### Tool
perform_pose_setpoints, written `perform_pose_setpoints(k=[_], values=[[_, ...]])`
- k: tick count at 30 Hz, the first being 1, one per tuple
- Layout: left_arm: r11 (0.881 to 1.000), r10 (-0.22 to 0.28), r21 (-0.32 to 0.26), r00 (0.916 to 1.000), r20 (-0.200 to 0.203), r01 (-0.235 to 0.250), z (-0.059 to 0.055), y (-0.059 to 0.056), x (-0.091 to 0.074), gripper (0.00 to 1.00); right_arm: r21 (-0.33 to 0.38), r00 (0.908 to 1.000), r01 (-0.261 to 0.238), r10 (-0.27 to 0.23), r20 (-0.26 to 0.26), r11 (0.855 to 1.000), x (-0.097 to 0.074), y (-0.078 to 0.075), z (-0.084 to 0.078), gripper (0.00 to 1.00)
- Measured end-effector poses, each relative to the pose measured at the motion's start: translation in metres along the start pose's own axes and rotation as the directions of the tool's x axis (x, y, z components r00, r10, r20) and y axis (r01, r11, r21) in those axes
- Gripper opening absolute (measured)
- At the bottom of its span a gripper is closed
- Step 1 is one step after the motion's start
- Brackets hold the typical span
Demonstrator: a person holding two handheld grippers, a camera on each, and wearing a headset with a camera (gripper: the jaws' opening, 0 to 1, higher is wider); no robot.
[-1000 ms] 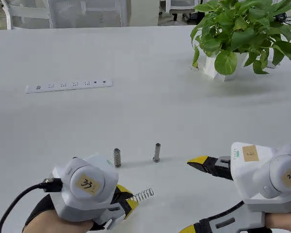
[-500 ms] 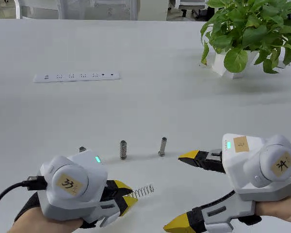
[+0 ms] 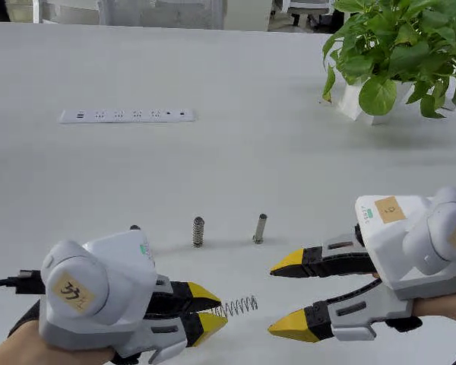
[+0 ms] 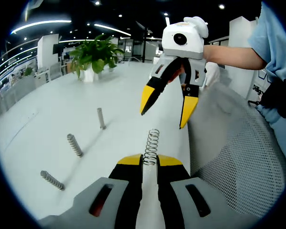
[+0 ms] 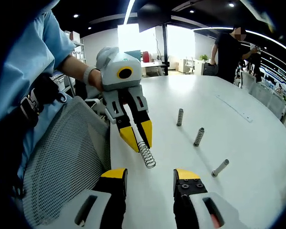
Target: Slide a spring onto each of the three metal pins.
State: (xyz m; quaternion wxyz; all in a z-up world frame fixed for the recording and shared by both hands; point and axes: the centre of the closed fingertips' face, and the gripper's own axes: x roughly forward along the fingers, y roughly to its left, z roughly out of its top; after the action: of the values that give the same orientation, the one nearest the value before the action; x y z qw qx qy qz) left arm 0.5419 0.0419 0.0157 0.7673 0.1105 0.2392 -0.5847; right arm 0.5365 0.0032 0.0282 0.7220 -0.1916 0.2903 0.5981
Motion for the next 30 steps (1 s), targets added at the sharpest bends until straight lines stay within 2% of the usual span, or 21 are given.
perform_pose_setpoints(k=[4,12,24,30], values=[[1.000,-0.026,0.010,0.9996,0.013,0.026,0.004,-0.006,0.000,0.07,0.021,0.9990,-0.043,0.043,0.011,0.999,0.001,0.005,0.002,0.26],[0.998,-0.056,0.012,0.9980,0.030,0.055,0.010,-0.012,0.000,0.07,0.053,0.9953,-0.095,0.093,0.024,0.994,0.001,0.010,0.005,0.18],[0.997,-0.079,0.013,0.9959,0.044,0.078,0.013,-0.016,0.000,0.07,0.054,0.9923,-0.123,0.121,0.026,0.991,0.003,0.014,0.006,0.08],[0.997,-0.077,0.009,0.9961,0.041,0.077,0.013,-0.015,0.001,0.07,0.055,0.9922,-0.124,0.123,0.023,0.991,0.005,0.014,0.006,0.07]])
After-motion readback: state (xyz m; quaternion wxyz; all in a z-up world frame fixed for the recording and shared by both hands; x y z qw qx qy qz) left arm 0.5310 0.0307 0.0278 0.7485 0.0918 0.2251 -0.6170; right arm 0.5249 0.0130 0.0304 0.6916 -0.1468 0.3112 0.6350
